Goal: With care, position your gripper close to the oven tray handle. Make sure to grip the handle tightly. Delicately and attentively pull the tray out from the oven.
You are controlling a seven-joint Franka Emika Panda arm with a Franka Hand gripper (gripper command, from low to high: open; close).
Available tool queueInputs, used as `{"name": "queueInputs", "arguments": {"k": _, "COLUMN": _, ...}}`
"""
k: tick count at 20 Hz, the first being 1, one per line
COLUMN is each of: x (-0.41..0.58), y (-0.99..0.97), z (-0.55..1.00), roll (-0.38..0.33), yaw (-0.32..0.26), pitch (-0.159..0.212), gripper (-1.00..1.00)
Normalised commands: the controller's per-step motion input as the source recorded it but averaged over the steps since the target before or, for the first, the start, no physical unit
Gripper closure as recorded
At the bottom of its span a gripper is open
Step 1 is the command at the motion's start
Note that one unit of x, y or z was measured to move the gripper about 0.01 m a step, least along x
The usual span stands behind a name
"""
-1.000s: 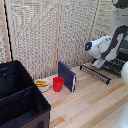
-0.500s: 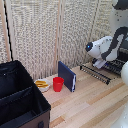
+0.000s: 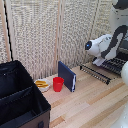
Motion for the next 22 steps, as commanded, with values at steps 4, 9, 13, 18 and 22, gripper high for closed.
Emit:
{"name": "queueInputs", "arguments": {"k": 4, "x": -0.044, "y": 0.00, "z": 0.00, "roll": -0.152, "yaw": 0.181, "pitch": 0.029, "gripper": 1.00}}
{"name": "queueInputs", "arguments": {"k": 9, "x": -0.018, "y": 0.00, "z": 0.00, "roll": -0.011, "yaw": 0.324, "pitch": 0.102, "gripper": 1.00}}
{"name": "queueInputs", "arguments": {"k": 13, "x": 0.000, "y": 0.00, "z": 0.05, "roll": 0.040, "yaw": 0.340, "pitch": 0.105, "gripper": 1.00}}
{"name": "queueInputs", "arguments": {"k": 18, "x": 0.011, "y": 0.22, "z": 0.18, "roll": 0.075, "yaw": 0.247, "pitch": 0.128, "gripper": 1.00}}
{"name": "queueInputs", "arguments": {"k": 22, "x": 0.000, "y": 0.53, "z": 0.21, "roll": 0.040, "yaw": 0.146, "pitch": 0.075, "gripper": 1.00}}
